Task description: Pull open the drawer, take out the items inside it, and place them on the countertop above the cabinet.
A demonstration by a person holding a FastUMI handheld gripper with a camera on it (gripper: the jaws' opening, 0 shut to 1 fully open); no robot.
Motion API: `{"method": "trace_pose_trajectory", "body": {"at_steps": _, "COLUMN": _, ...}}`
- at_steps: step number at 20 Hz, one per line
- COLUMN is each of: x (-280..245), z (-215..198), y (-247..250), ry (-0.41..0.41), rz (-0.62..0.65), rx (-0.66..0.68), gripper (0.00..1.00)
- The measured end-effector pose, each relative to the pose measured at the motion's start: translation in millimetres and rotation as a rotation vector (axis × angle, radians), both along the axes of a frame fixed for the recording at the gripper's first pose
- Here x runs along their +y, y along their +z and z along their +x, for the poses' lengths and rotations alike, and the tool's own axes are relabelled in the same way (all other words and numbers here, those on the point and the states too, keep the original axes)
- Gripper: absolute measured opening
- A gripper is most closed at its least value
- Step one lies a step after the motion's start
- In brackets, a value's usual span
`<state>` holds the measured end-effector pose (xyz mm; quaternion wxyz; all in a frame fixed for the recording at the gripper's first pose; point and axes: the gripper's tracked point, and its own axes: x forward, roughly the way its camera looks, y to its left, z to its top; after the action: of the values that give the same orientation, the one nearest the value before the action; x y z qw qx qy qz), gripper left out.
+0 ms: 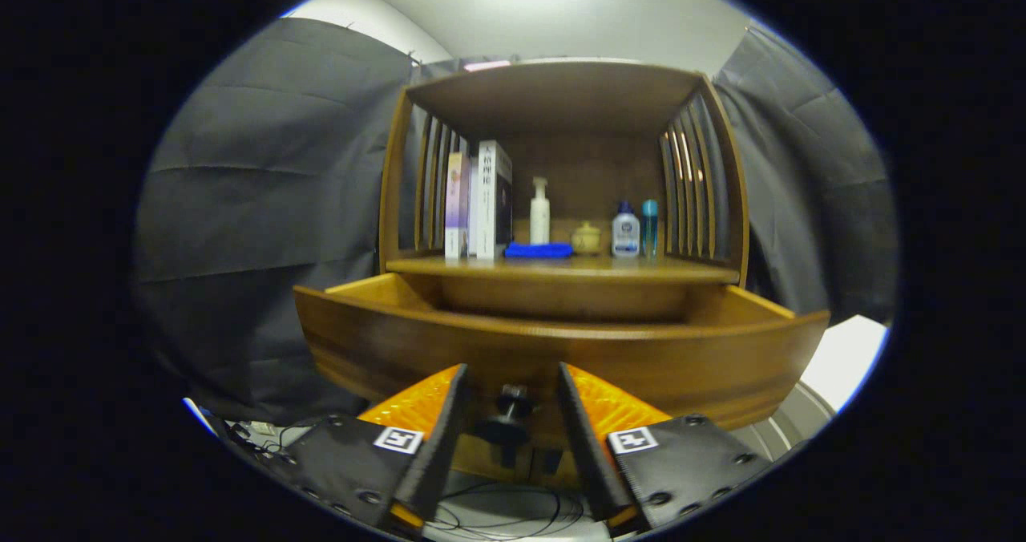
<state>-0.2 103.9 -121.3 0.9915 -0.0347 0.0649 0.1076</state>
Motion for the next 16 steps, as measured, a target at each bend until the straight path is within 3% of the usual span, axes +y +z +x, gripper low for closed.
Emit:
{"method": "trace_pose_trajectory", "body": {"at_steps": 3, "x": -5.3, "z": 14.6, "y": 40.5, "ry": 0.008, "rz": 0.022, "rx": -0.032, "gripper": 0.93}}
{"method": "trace_pose_trajectory", "body": {"at_steps": 8, "x": -4.0, "z": 52.4, "y": 81.3, "ry": 0.041, "rz": -0.034, "rx": -0.029, "gripper": 0.94}}
{"method": "trace_pose_trajectory", "body": {"at_steps": 12, "x": 3.7, "z": 83.4, "y": 75.8, "ry": 0.063, "rz": -0.04, "rx": 0.11, "gripper": 0.96}}
{"method": "trace_pose_trajectory", "body": {"at_steps": 16, "x": 9.4, "z": 107.0, "y": 35.4, "ry": 0.101, "rz": -0.072, "rx": 0.33, "gripper": 0.97}}
